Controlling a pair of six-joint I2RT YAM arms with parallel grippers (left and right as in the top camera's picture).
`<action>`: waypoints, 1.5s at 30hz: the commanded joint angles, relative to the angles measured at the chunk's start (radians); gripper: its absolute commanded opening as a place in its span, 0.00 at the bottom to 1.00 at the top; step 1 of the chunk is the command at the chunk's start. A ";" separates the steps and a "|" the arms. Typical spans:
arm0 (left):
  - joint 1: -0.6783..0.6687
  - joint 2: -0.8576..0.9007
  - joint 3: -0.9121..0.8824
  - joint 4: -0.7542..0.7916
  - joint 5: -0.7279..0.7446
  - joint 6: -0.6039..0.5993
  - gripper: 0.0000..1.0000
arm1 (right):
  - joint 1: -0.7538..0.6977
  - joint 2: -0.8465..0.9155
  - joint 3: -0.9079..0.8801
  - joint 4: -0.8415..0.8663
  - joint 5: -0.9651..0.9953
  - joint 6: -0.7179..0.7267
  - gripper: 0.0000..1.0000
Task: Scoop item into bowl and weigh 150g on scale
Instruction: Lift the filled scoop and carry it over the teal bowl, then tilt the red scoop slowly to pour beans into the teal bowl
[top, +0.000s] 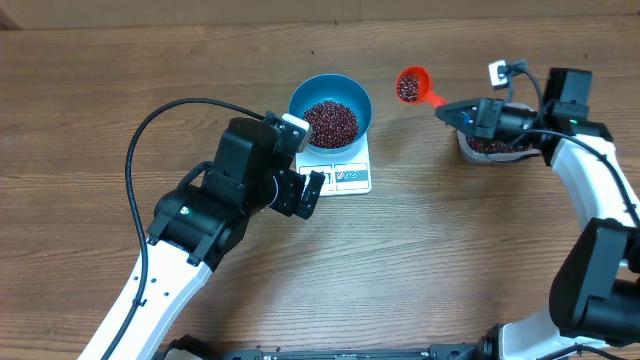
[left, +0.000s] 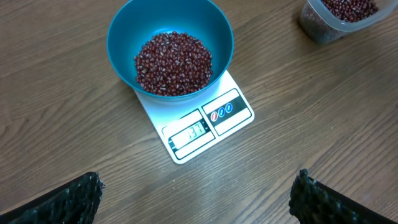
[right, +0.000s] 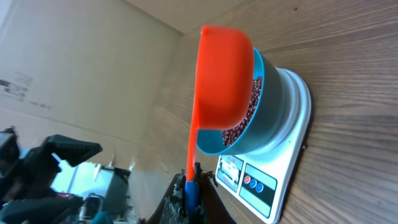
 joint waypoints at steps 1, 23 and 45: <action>0.005 0.004 -0.010 0.000 0.008 0.022 1.00 | 0.050 -0.003 -0.003 0.042 0.061 0.043 0.04; 0.005 0.004 -0.010 0.000 0.008 0.022 0.99 | 0.309 -0.003 -0.003 0.173 0.435 0.060 0.04; 0.005 0.004 -0.010 0.000 0.008 0.022 1.00 | 0.348 0.001 -0.004 0.193 0.477 -0.263 0.04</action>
